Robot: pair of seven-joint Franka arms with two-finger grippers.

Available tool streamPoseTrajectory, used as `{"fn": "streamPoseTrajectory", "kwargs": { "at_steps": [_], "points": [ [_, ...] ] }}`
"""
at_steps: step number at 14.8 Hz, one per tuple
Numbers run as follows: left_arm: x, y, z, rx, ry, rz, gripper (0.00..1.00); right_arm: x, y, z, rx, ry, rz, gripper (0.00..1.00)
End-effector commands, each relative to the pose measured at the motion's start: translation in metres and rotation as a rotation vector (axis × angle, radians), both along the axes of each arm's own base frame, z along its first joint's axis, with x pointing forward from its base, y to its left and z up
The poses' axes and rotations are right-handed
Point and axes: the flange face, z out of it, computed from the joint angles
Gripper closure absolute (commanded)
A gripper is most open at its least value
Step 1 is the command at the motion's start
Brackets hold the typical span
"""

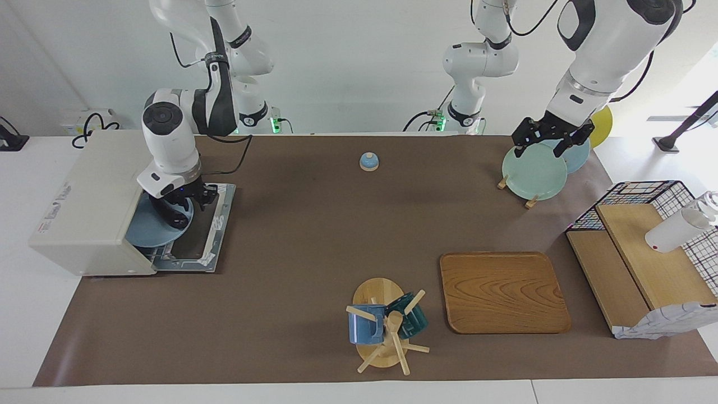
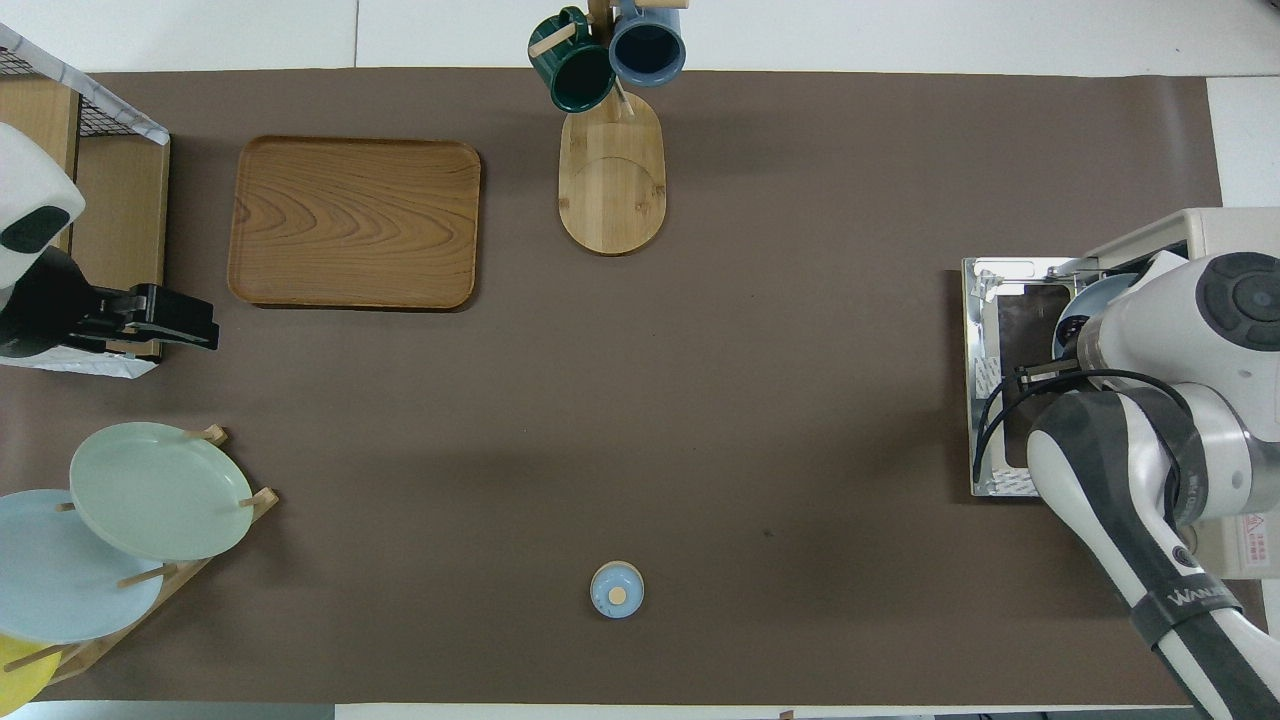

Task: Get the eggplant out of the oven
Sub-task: 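Pull the plate with the eggplant out of the oven with the right gripper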

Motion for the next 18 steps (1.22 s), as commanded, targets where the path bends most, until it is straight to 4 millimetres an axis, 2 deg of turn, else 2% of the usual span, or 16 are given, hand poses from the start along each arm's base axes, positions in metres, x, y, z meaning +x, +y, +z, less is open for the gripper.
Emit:
{"fn": "streamPoseTrajectory", "kwargs": {
  "at_steps": [1, 3, 5, 6, 8, 10, 13, 14, 15, 18],
  "points": [
    [-0.002, -0.003, 0.002, -0.004, -0.012, -0.005, 0.0, -0.009, -0.01, -0.003, -0.007, -0.019, 0.04, 0.61],
    [-0.002, -0.003, 0.002, -0.004, -0.012, -0.007, 0.0, -0.011, -0.019, -0.004, -0.005, -0.02, 0.035, 0.63],
    [-0.002, -0.003, 0.002, -0.004, -0.012, -0.005, 0.0, -0.014, -0.019, -0.007, -0.004, -0.023, 0.037, 0.67],
    [-0.002, -0.003, 0.002, -0.007, -0.012, -0.005, 0.0, -0.015, -0.019, -0.008, -0.003, -0.025, 0.038, 0.75],
    [-0.002, -0.003, 0.003, -0.01, -0.013, -0.005, 0.0, -0.015, -0.018, -0.008, -0.002, -0.027, 0.04, 1.0],
    [-0.002, -0.004, 0.002, -0.013, -0.011, -0.005, 0.0, -0.014, -0.012, -0.006, -0.01, -0.021, 0.054, 1.0],
    [-0.002, -0.004, 0.002, -0.013, -0.011, -0.005, 0.0, -0.001, 0.008, 0.009, -0.047, -0.009, 0.104, 1.0],
    [-0.002, -0.004, 0.002, -0.013, -0.011, -0.006, 0.0, 0.005, 0.018, 0.019, -0.054, 0.001, 0.118, 1.0],
    [-0.002, -0.004, 0.002, -0.013, -0.011, -0.008, 0.0, 0.014, 0.038, 0.029, -0.062, 0.023, 0.133, 1.0],
    [-0.002, -0.004, 0.003, -0.013, -0.014, -0.006, 0.0, 0.025, 0.106, 0.054, -0.086, 0.016, 0.127, 1.0]
  ]
}}
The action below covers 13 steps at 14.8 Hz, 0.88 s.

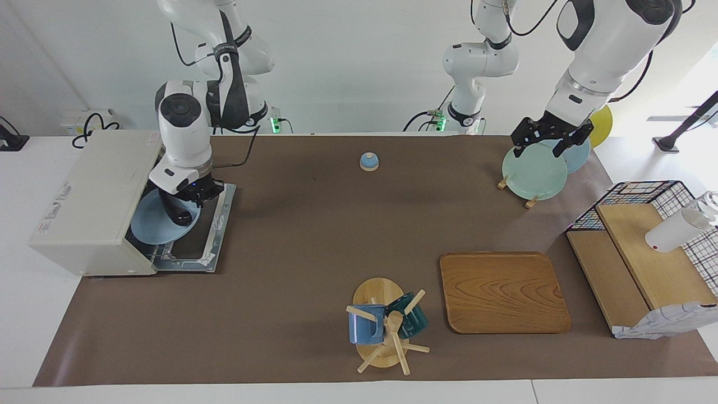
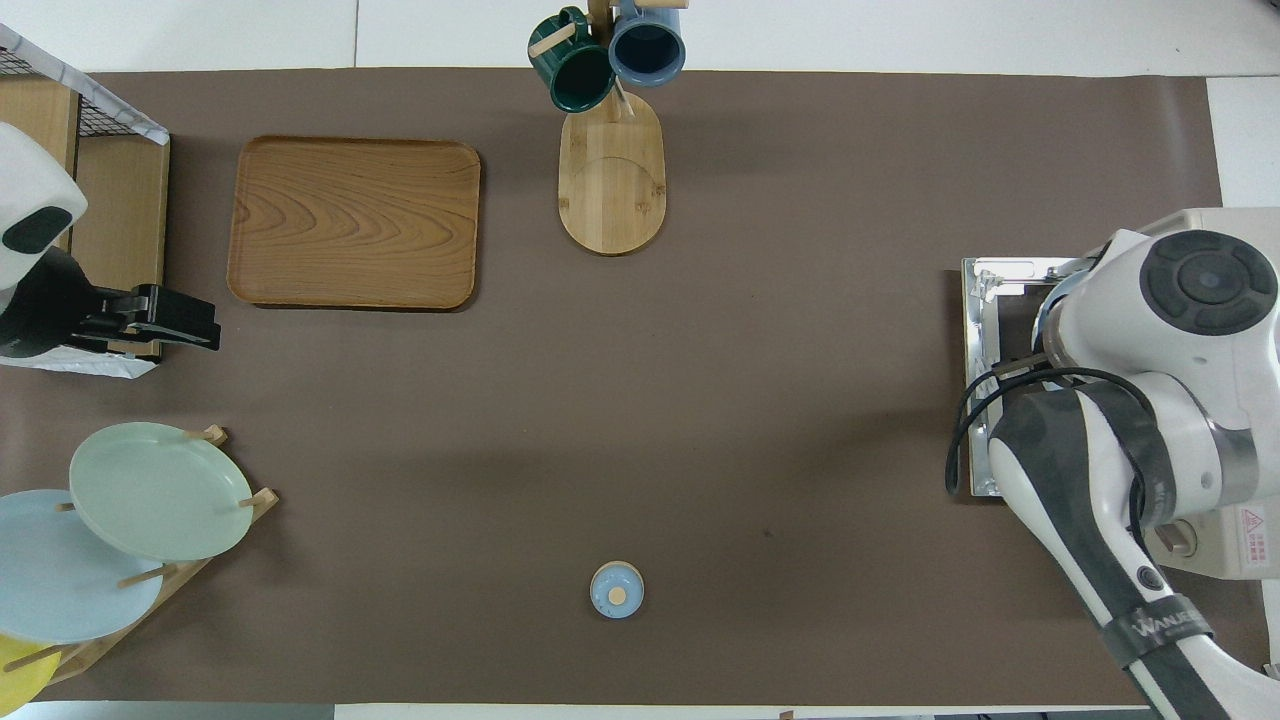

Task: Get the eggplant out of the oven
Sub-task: 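Pull the plate with the eggplant out of the oven with the right gripper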

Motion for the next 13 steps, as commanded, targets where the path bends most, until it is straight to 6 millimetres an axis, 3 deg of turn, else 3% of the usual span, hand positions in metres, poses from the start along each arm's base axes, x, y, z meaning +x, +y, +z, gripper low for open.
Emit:
{"fn": "streamPoseTrajectory", "kwargs": {
  "at_steps": [1, 5, 8, 10, 12, 13],
  "points": [
    [-0.001, -0.002, 0.003, -0.013, -0.018, -0.004, 0.0, 0.01, 0.06, 0.015, -0.031, -0.008, -0.004, 1.0],
    [0.002, -0.002, 0.003, -0.018, -0.042, 0.0, 0.0, 0.003, 0.14, 0.02, -0.044, -0.022, -0.045, 1.0],
    [0.003, 0.0, 0.005, -0.019, -0.052, 0.004, 0.0, 0.008, 0.217, 0.029, -0.054, -0.042, -0.094, 1.0],
    [0.004, 0.0, 0.004, -0.02, -0.058, 0.006, 0.0, 0.015, 0.283, 0.019, -0.07, -0.045, -0.167, 1.0],
    [0.004, 0.001, 0.004, -0.02, -0.059, 0.006, 0.0, 0.015, 0.355, -0.007, -0.085, -0.051, -0.235, 1.0],
    [0.005, 0.002, 0.004, -0.02, -0.064, 0.008, 0.0, 0.014, 0.381, -0.018, -0.076, -0.073, -0.252, 1.0]
  ]
}}
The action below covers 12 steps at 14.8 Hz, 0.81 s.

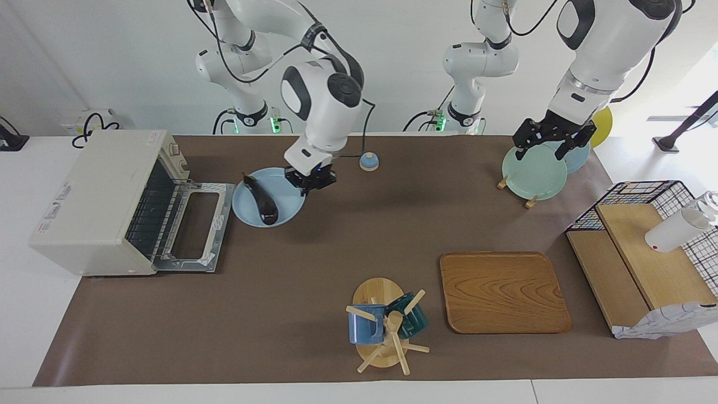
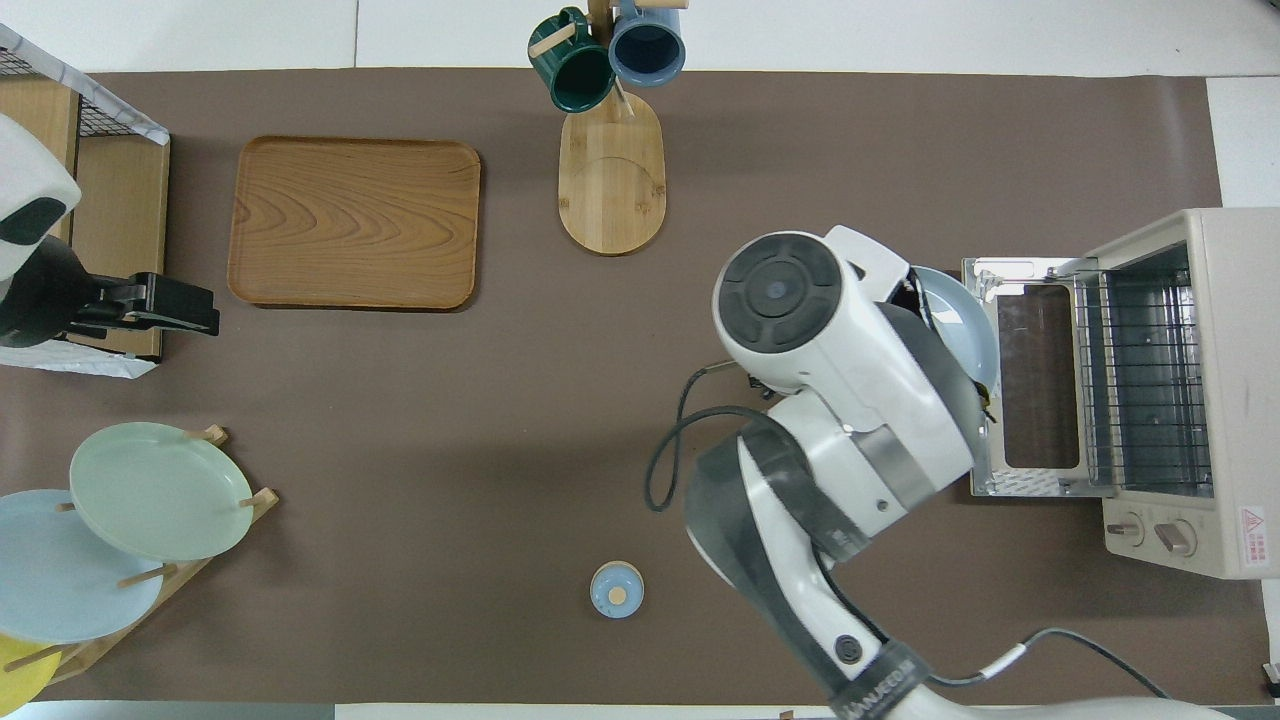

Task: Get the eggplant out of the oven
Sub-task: 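Pull the plate with the eggplant out of the oven with the right gripper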

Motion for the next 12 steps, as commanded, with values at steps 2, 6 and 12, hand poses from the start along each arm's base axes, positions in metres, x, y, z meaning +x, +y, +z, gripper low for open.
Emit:
{"fn": "streamPoseTrajectory", "kwargs": {
  "at_steps": [2, 6, 12],
  "points": [
    [0.0, 0.003, 0.0, -0.014, -0.02, 0.006, 0.0, 0.005, 0.097, -0.052, 0.045, -0.021, -0.081, 1.0],
    [0.001, 0.004, 0.0, -0.02, -0.026, 0.01, 0.0, -0.03, 0.183, -0.129, 0.031, -0.055, -0.116, 1.0],
    [0.001, 0.003, 0.0, -0.024, -0.027, 0.01, 0.0, -0.023, 0.177, -0.127, 0.036, -0.058, -0.134, 0.73]
  ]
}}
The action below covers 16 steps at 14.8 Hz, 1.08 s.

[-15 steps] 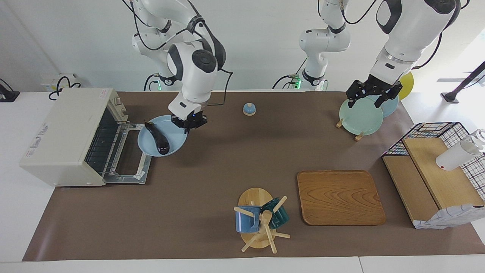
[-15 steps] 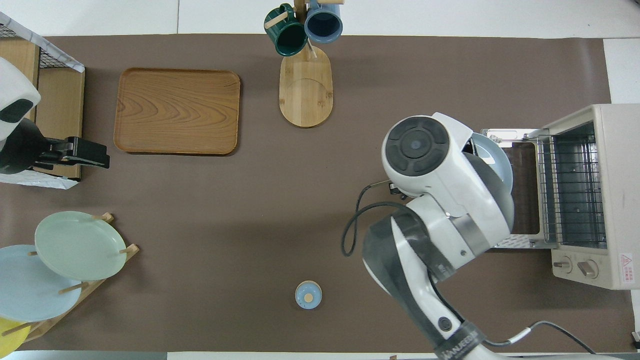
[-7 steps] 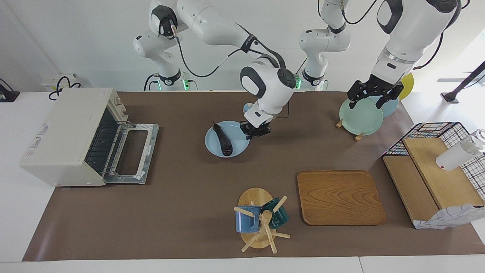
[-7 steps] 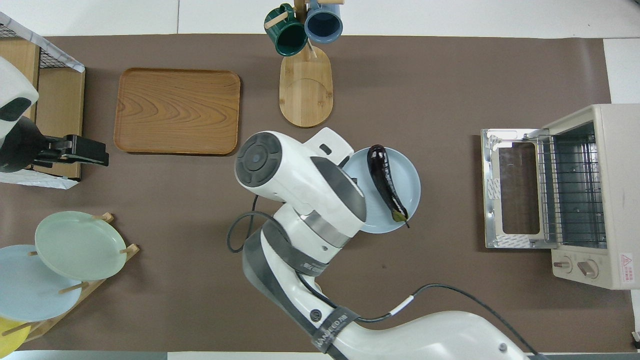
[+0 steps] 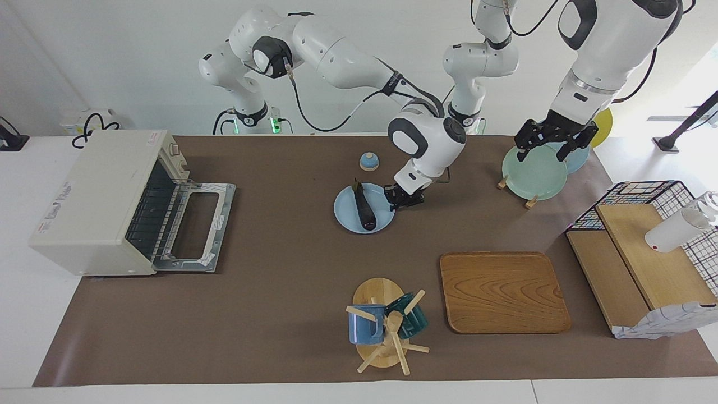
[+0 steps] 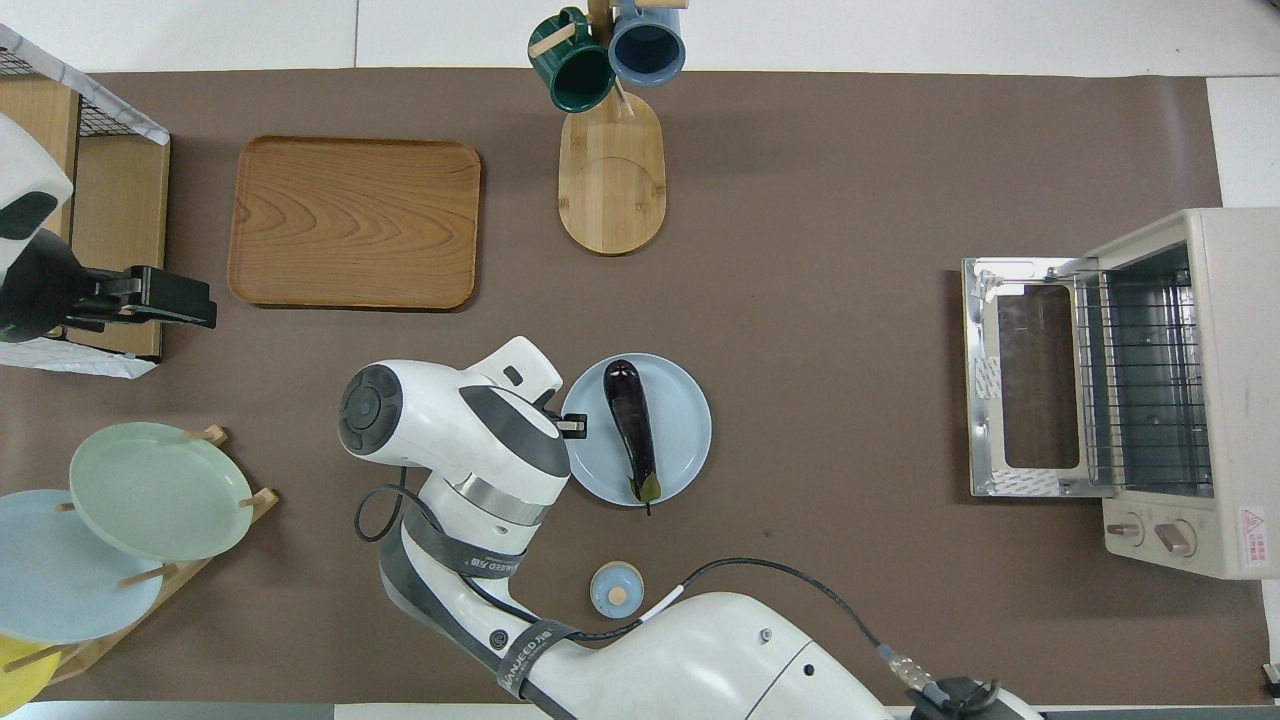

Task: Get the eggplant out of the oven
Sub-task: 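Set the plate on the table while the left gripper reaches the eggplant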

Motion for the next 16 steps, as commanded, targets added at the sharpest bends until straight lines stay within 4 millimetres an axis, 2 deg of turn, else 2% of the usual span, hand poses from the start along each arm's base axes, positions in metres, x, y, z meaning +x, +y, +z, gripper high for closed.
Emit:
{"fn": "streamPoseTrajectory", "kwargs": {
  "at_steps": [1, 2, 5, 6, 7, 8, 10, 11, 13, 15, 16],
  "points": [
    [-0.001, 0.001, -0.001, -0.017, -0.011, 0.005, 0.0, 0.019, -0.006, 0.02, 0.053, -0.017, -0.038, 0.55],
    [-0.001, 0.001, -0.001, -0.018, -0.011, 0.005, 0.0, 0.022, -0.008, 0.036, 0.078, -0.033, -0.039, 0.45],
    [0.0, 0.001, -0.001, -0.025, -0.015, 0.007, 0.0, 0.027, -0.018, 0.09, 0.138, -0.053, -0.062, 0.43],
    [0.0, 0.001, -0.001, -0.025, -0.015, 0.007, 0.0, 0.024, -0.021, 0.101, 0.127, -0.05, -0.055, 0.44],
    [0.0, 0.0, -0.001, -0.027, -0.015, 0.009, 0.0, 0.024, -0.028, 0.106, 0.096, -0.034, -0.014, 0.49],
    [0.0, -0.001, -0.001, -0.039, -0.016, 0.014, 0.0, 0.028, -0.044, 0.11, 0.057, -0.012, 0.014, 0.59],
    [0.0, -0.009, -0.005, -0.057, -0.017, 0.048, 0.0, 0.045, -0.091, 0.111, 0.016, 0.027, -0.024, 0.81],
    [0.0, -0.016, -0.009, -0.062, -0.018, 0.072, 0.0, 0.05, -0.12, 0.109, -0.001, 0.053, -0.042, 0.87],
    [-0.005, -0.054, -0.018, -0.067, -0.021, 0.094, 0.0, 0.058, -0.176, 0.106, -0.02, 0.103, -0.013, 0.99],
    [-0.01, -0.082, -0.027, -0.071, -0.023, 0.12, 0.0, 0.068, -0.243, 0.111, -0.002, 0.138, 0.01, 1.0],
    [-0.013, -0.095, -0.032, -0.073, -0.023, 0.116, 0.0, 0.069, -0.275, 0.104, 0.008, 0.154, 0.02, 1.0]
  ]
}}
